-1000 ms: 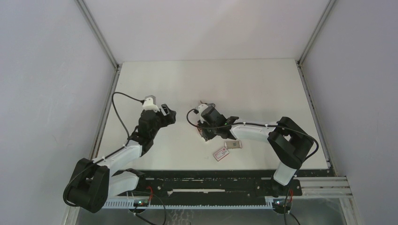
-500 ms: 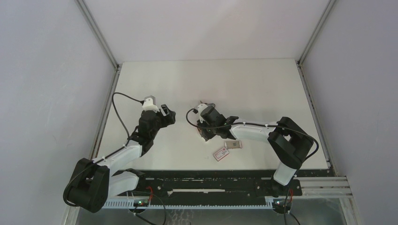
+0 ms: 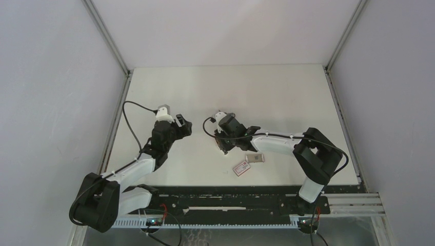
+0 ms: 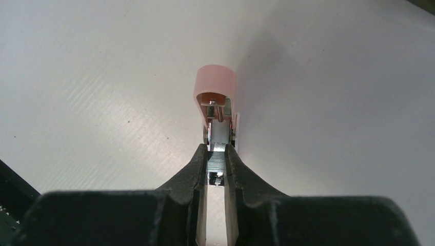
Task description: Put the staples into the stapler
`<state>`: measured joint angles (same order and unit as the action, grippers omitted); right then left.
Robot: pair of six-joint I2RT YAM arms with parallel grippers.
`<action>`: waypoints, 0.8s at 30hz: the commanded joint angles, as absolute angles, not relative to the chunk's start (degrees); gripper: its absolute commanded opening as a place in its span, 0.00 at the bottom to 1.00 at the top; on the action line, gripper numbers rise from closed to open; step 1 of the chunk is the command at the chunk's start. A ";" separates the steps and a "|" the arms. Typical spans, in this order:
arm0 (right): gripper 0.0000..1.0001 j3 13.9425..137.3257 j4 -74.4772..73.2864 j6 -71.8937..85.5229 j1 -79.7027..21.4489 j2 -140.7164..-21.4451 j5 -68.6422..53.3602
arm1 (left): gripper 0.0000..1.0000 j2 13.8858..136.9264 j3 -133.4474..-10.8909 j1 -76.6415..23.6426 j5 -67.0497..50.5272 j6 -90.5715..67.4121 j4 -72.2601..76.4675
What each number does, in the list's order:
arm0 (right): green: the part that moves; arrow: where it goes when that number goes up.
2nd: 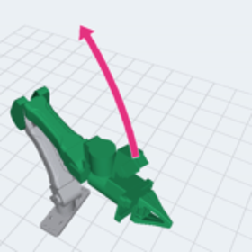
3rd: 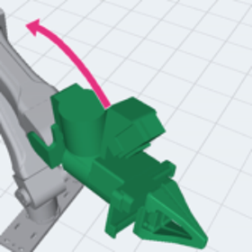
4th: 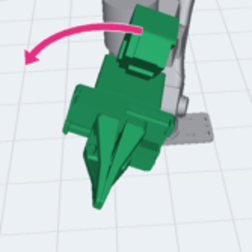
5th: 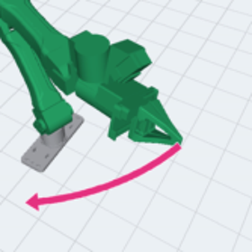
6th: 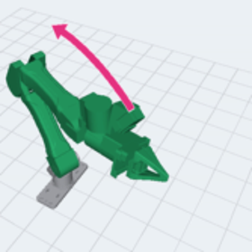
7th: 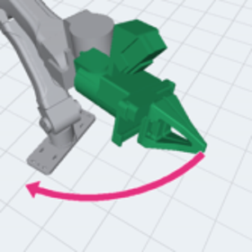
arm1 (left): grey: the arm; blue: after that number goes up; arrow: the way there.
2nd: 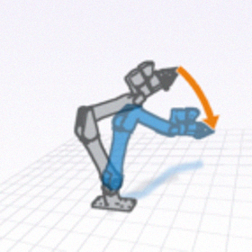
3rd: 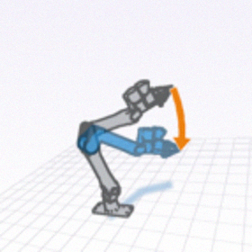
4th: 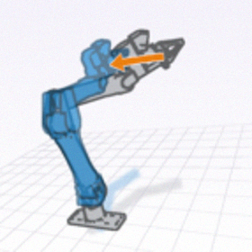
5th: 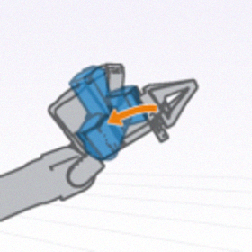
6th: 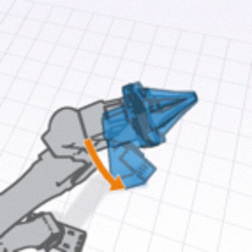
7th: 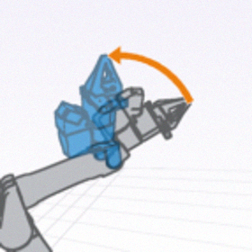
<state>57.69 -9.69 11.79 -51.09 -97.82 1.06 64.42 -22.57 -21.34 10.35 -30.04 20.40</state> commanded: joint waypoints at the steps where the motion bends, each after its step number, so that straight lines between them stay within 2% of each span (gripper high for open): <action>1: 0.05 60.28 -9.02 12.92 -51.50 -97.96 1.31 | 0.79 64.26 -22.30 -21.13 10.72 -30.59 21.84; 24: 0.04 61.44 -10.27 13.18 -51.44 -100.37 2.35 | 0.79 64.18 -22.38 -21.13 10.46 -30.50 21.71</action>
<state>59.07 -10.96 12.08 -51.09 -100.14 1.30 64.49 -22.57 -21.34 10.33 -30.04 20.34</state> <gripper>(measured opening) 0.112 0.786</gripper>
